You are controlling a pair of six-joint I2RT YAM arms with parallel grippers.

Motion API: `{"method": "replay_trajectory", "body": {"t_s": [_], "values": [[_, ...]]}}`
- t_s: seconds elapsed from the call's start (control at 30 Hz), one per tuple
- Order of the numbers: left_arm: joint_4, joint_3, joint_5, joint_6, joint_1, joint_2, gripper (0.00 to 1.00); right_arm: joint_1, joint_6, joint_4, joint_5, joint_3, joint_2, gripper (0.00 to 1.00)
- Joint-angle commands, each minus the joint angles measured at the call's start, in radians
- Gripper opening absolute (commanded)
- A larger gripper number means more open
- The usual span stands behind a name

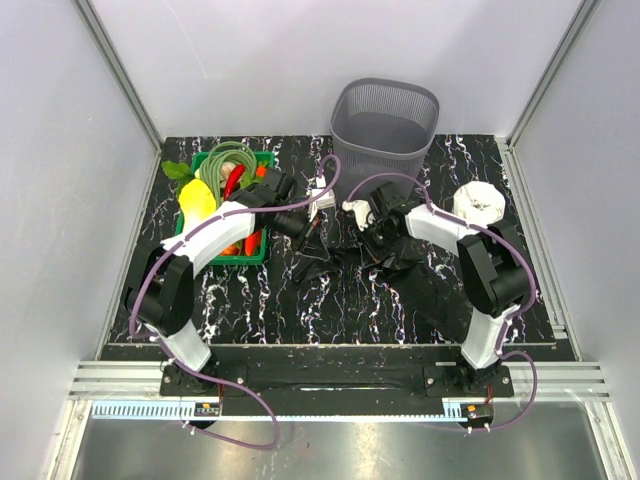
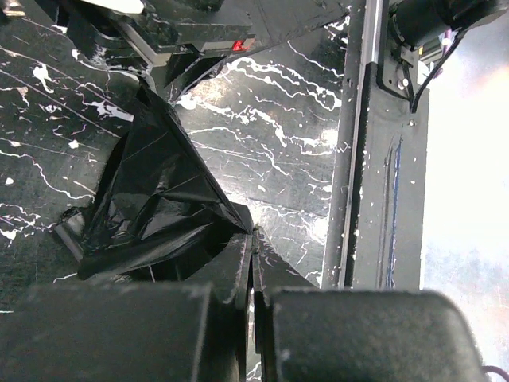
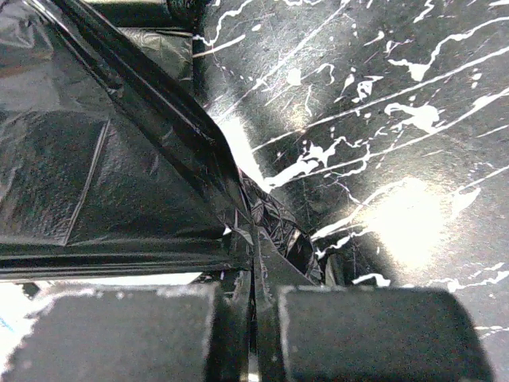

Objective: Put the trash bags into the trash bin

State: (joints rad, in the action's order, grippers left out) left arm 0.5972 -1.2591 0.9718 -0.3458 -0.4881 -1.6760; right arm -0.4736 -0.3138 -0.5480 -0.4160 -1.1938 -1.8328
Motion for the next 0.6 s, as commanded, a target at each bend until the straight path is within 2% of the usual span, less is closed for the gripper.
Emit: {"method": "replay_trajectory", "body": {"t_s": [0.0, 0.37, 0.57], "values": [[0.087, -0.042, 0.099, -0.076, 0.019, 0.084, 0.00, 0.043, 0.058, -0.069, 0.094, -0.020, -0.065, 0.00], [0.133, -0.097, 0.257, -0.039, 0.091, 0.128, 0.00, 0.075, 0.084, -0.092, 0.132, -0.029, -0.178, 0.00], [0.027, -0.086, 0.321, 0.080, 0.147, 0.140, 0.00, 0.079, 0.099, -0.086, 0.163, -0.024, -0.200, 0.00]]}}
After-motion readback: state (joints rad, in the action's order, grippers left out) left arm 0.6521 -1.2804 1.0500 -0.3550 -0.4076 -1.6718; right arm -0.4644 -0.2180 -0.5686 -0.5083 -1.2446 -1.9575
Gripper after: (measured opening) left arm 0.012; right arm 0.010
